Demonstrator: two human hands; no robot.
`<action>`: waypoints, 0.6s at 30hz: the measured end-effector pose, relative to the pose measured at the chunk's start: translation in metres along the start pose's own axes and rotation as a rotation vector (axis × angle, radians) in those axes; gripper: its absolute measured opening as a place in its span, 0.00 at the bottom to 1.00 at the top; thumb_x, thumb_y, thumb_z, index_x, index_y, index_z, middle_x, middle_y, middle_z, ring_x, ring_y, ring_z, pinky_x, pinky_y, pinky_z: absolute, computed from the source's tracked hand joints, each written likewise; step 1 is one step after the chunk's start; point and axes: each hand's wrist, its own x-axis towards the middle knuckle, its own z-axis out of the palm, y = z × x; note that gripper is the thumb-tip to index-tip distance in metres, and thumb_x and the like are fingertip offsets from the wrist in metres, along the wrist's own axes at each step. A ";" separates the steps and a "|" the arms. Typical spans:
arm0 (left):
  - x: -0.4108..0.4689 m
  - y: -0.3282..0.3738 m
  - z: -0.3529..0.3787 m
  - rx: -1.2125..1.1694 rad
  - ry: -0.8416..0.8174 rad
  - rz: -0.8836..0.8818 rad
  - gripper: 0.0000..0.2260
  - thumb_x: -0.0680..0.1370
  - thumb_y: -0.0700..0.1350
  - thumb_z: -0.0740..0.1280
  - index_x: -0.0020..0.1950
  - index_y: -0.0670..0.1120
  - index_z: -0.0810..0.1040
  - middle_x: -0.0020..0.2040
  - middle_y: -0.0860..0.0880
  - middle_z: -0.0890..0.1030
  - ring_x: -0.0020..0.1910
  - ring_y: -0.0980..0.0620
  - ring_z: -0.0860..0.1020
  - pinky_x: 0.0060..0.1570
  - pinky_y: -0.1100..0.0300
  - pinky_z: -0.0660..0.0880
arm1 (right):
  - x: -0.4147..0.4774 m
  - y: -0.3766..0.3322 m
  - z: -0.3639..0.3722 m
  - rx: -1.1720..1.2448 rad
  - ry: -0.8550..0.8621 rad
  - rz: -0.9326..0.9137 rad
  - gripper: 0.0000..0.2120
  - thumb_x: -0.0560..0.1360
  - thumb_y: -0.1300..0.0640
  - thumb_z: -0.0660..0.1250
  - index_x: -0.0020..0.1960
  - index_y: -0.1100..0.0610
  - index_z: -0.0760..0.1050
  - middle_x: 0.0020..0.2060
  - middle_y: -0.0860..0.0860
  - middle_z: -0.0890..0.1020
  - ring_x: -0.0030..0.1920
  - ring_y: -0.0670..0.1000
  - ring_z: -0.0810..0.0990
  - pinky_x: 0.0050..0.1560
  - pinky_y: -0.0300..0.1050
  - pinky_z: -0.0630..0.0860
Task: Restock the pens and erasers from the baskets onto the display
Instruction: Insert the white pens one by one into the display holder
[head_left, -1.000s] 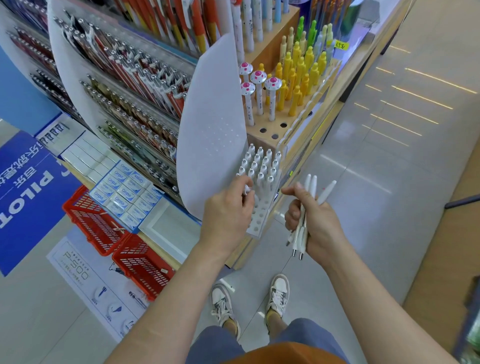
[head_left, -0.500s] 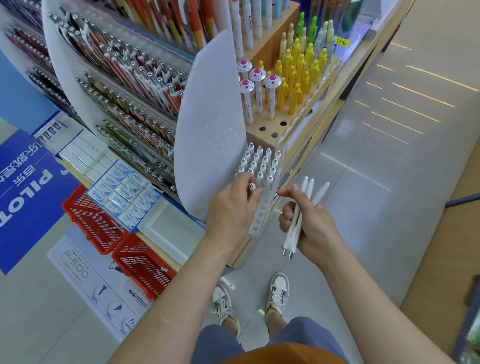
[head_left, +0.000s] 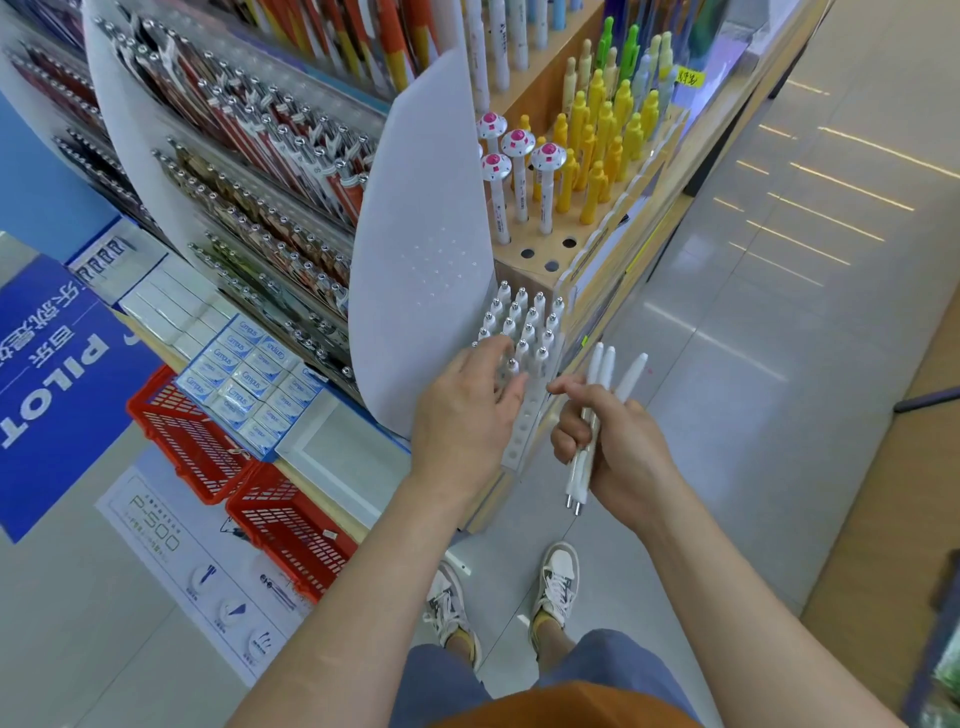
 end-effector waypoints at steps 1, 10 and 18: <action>-0.001 0.005 -0.004 -0.054 0.012 -0.027 0.07 0.76 0.47 0.68 0.54 0.49 0.79 0.37 0.55 0.74 0.34 0.56 0.71 0.36 0.60 0.69 | -0.001 0.000 0.001 -0.026 -0.023 -0.008 0.06 0.77 0.65 0.60 0.45 0.63 0.76 0.27 0.50 0.60 0.26 0.49 0.61 0.27 0.40 0.65; 0.006 0.031 -0.027 -0.513 -0.330 -0.331 0.07 0.74 0.55 0.70 0.46 0.53 0.82 0.39 0.49 0.74 0.34 0.56 0.73 0.39 0.59 0.73 | -0.014 -0.009 0.005 -0.290 -0.384 0.034 0.11 0.80 0.58 0.60 0.41 0.59 0.76 0.26 0.55 0.66 0.28 0.53 0.69 0.34 0.46 0.69; 0.016 0.038 -0.065 -0.946 0.014 -0.416 0.03 0.76 0.41 0.69 0.42 0.46 0.80 0.28 0.52 0.77 0.27 0.55 0.74 0.29 0.63 0.73 | -0.017 -0.016 -0.007 -0.265 -0.371 0.070 0.17 0.76 0.52 0.64 0.54 0.65 0.77 0.31 0.56 0.74 0.24 0.51 0.71 0.23 0.38 0.63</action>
